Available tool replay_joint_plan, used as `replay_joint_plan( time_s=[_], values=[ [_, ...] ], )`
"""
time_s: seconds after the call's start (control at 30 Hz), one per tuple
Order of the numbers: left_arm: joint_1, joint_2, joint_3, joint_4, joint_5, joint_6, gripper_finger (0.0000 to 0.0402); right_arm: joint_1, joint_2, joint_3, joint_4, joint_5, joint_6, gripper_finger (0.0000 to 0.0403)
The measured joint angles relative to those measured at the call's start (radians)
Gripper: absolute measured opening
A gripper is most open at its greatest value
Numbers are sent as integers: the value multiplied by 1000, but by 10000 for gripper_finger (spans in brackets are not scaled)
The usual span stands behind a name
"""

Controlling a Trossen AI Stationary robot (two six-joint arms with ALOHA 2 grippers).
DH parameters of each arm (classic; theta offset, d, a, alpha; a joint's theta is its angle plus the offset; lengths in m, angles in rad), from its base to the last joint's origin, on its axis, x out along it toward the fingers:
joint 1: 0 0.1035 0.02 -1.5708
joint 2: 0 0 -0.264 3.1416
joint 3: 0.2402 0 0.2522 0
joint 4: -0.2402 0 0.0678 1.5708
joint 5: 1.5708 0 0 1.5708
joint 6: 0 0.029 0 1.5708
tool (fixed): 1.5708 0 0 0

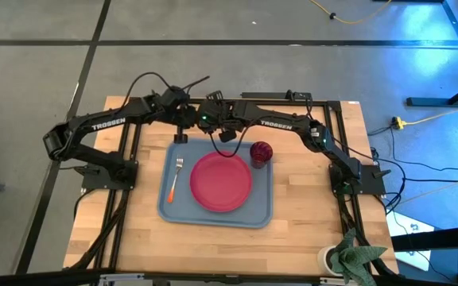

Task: Pick and place plate/cup/fork/spoon on tray
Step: Put the orange spoon on the blue serving tray to the left of the red plate

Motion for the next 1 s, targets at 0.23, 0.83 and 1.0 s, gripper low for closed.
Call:
replay_joint_plan(
  time_s=[0.23, 0.83, 1.0],
  values=[
    [-24, -6, 1, -83, -46, 57, 2, 9, 0, 0, 7, 1, -17, 0],
    [-32, -3, -8, -171, -93, 8, 0, 45, -75, 1, -17, -25, -11, 0],
    [-38, -5, -1, -186, -90, -7, 0, 44, -141, 1, -37, -108, 56, 0]
  ],
)
